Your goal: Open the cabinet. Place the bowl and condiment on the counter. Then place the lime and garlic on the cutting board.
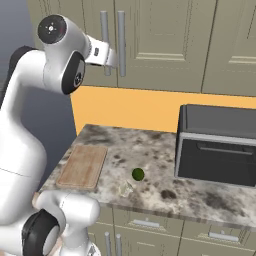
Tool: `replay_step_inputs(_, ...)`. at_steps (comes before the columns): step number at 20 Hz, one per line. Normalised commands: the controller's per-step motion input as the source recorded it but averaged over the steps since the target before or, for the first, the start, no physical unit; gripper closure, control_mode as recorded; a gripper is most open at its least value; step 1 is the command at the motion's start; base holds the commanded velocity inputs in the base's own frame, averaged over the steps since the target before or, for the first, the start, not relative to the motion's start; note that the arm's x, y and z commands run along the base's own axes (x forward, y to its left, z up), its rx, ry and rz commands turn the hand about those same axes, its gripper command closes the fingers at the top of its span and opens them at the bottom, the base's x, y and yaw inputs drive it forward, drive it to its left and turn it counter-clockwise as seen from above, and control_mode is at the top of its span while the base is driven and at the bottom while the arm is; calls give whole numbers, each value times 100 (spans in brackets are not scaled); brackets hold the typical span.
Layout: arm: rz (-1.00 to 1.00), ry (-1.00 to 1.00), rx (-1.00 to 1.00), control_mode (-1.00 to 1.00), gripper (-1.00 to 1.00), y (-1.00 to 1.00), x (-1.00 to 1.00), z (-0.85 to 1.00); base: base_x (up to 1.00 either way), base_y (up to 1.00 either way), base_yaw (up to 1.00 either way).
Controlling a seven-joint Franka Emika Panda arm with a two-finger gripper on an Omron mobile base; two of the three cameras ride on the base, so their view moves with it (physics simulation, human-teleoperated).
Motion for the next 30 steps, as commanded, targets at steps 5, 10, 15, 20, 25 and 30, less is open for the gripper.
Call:
replay_step_inputs(5, 0, 0, 0, -100, -100, 0, 50, 0, 0, 0, 0)
replay_step_inputs(10, 0, 0, 0, -100, -100, 0, 46, 0, 0, 0, 0)
replay_step_inputs(15, 3, 0, 0, -100, -100, -1, 43, -2, 0, 0, 0)
replay_step_inputs(20, 4, 0, 0, -100, -100, -7, 46, -14, 0, 0, 0)
replay_step_inputs(25, 6, 0, 0, -100, -100, -16, 61, -24, 0, 0, 0)
replay_step_inputs(30, 8, 0, 0, -100, -100, -2, 71, -25, 0, 0, 0)
